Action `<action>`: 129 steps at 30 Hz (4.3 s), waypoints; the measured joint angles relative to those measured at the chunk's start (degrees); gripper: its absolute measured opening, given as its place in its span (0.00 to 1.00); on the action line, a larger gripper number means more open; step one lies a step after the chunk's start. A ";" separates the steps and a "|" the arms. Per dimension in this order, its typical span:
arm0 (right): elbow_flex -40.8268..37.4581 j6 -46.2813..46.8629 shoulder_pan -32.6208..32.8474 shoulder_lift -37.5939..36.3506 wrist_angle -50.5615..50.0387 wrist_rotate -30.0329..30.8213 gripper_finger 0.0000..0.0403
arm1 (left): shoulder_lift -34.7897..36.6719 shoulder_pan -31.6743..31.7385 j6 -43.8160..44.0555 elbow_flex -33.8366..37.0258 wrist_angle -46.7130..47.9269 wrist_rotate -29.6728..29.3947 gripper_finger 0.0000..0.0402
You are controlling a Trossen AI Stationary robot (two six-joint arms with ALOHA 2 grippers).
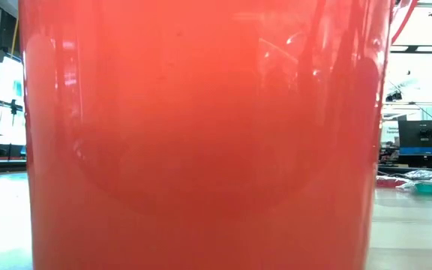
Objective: Organize candy in baskets
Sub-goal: Put the brown chocolate bar into the purple bucket
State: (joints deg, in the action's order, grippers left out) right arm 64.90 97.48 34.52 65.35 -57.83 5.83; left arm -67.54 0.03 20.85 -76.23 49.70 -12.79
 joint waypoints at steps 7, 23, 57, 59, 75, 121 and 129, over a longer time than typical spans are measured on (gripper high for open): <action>-0.02 20.44 11.05 4.16 -7.23 -16.17 0.03 | -0.05 0.00 0.05 1.08 4.15 -5.27 0.26; -0.04 25.03 17.03 11.09 2.05 -20.05 0.36 | -0.05 -0.04 3.00 1.67 11.87 -5.70 0.26; -0.04 -1.42 -0.11 11.09 -11.18 -10.56 0.44 | -10.58 41.25 -5.18 28.61 -8.25 8.12 0.26; -0.04 -2.70 -1.33 11.09 -11.16 -10.72 0.44 | -13.32 42.04 -5.72 28.61 -7.83 9.18 0.26; -0.04 -6.56 -6.87 11.09 -10.95 -12.31 0.44 | -24.51 42.21 -8.07 28.59 -9.59 11.25 0.26; -0.04 -20.33 -13.51 11.07 -8.91 -9.91 0.44 | -23.83 43.78 -4.00 28.94 -15.85 15.64 0.02; -0.04 -20.62 -15.83 11.07 -6.87 1.95 0.44 | -12.53 40.45 -0.67 28.81 -16.71 25.98 0.00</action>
State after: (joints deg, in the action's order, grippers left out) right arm 64.86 76.86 18.68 76.42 -64.70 7.79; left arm -80.07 40.48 20.19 -47.42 32.99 13.19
